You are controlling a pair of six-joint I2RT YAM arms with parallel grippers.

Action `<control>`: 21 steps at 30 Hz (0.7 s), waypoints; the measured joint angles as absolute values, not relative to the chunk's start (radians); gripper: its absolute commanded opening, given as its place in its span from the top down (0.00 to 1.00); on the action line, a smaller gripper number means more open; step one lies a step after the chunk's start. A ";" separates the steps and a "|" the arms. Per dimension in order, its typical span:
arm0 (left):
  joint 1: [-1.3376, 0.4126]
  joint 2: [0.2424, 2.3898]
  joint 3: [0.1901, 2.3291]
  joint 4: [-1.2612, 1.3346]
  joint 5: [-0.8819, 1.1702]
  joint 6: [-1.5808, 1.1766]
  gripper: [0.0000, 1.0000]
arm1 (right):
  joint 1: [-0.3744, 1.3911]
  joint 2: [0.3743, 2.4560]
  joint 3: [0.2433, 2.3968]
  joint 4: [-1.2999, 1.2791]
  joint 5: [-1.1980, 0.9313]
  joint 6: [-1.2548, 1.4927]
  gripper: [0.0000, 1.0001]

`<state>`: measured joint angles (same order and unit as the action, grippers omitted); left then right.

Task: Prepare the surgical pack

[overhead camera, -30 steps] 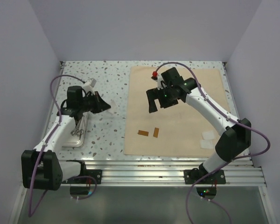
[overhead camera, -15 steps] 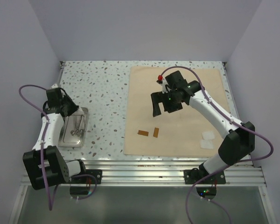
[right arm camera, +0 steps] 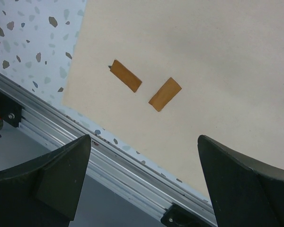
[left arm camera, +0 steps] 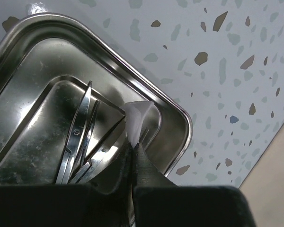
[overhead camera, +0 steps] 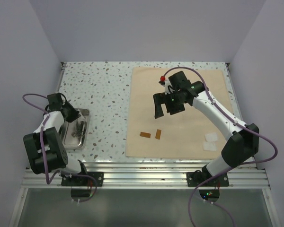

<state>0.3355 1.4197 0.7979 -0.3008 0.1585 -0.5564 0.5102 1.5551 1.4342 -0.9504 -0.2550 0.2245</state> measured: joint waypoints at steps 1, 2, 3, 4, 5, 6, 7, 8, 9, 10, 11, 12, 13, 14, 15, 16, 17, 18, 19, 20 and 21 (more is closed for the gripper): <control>0.342 1.437 0.798 -0.291 0.178 -0.554 0.99 | 0.510 1.555 1.437 -0.953 -0.254 0.224 0.01; 0.349 1.455 0.798 -0.278 0.196 -0.546 0.97 | 0.510 1.555 1.440 -0.953 -0.254 0.224 0.01; 0.354 1.476 0.798 -0.266 0.214 -0.535 0.95 | 0.509 1.555 1.444 -0.954 -0.254 0.223 0.01; 0.357 1.498 0.798 -0.256 0.231 -0.525 0.90 | 0.509 1.557 1.446 -0.954 -0.253 0.223 0.01; 0.360 1.523 0.800 -0.249 0.246 -0.510 0.84 | 0.509 1.558 1.450 -0.955 -0.253 0.223 0.01; 0.361 1.548 0.803 -0.249 0.257 -0.496 0.76 | 0.508 1.560 1.454 -0.956 -0.253 0.224 0.01; 0.362 1.571 0.808 -0.254 0.262 -0.484 0.61 | 0.506 1.564 1.459 -0.958 -0.253 0.223 0.01; 0.363 1.589 0.812 -0.256 0.274 -0.469 0.55 | 0.502 1.567 1.463 -0.957 -0.253 0.224 0.01; 0.364 1.595 0.817 -0.260 0.279 -0.464 0.50 | 0.496 1.573 1.468 -0.960 -0.253 0.224 0.01; 0.364 1.589 0.823 -0.263 0.276 -0.454 0.40 | 0.490 1.579 1.475 -0.962 -0.253 0.224 0.01; 0.364 1.581 0.827 -0.267 0.264 -0.442 0.37 | 0.481 1.587 1.482 -0.964 -0.253 0.226 0.01; 0.366 1.573 0.830 -0.276 0.253 -0.439 0.36 | 0.470 1.597 1.491 -0.966 -0.253 0.228 0.01; 0.366 1.562 0.833 -0.292 0.236 -0.429 0.34 | 0.455 1.608 1.503 -0.973 -0.253 0.229 0.01; 0.366 1.552 0.840 -0.315 0.222 -0.421 0.33 | 0.437 1.620 1.515 -0.975 -0.253 0.232 0.01; 0.366 1.537 0.849 -0.339 0.203 -0.411 0.26 | 0.411 1.635 1.528 -0.976 -0.253 0.237 0.01; 0.366 1.525 0.854 -0.352 0.192 -0.406 0.24 | 0.394 1.645 1.536 -0.975 -0.250 0.242 0.01; 0.364 1.508 0.860 -0.369 0.174 -0.402 0.22 | 0.368 1.656 1.544 -0.974 -0.248 0.249 0.02; 0.358 1.486 0.864 -0.383 0.155 -0.400 0.22 | 0.342 1.665 1.549 -0.969 -0.244 0.258 0.03; 0.350 1.465 0.867 -0.395 0.136 -0.400 0.21 | 0.313 1.670 1.549 -0.959 -0.233 0.266 0.04; 0.333 1.447 0.875 -0.411 0.112 -0.400 0.21 | 0.296 1.672 1.547 -0.953 -0.221 0.270 0.05; 0.313 1.436 0.883 -0.420 0.097 -0.400 0.21 | 0.270 1.672 1.542 -0.942 -0.197 0.271 0.08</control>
<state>0.3130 1.4364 0.8833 -0.4202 0.0967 -0.4004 0.2695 1.6722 1.5425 -0.9421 -0.1967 0.2707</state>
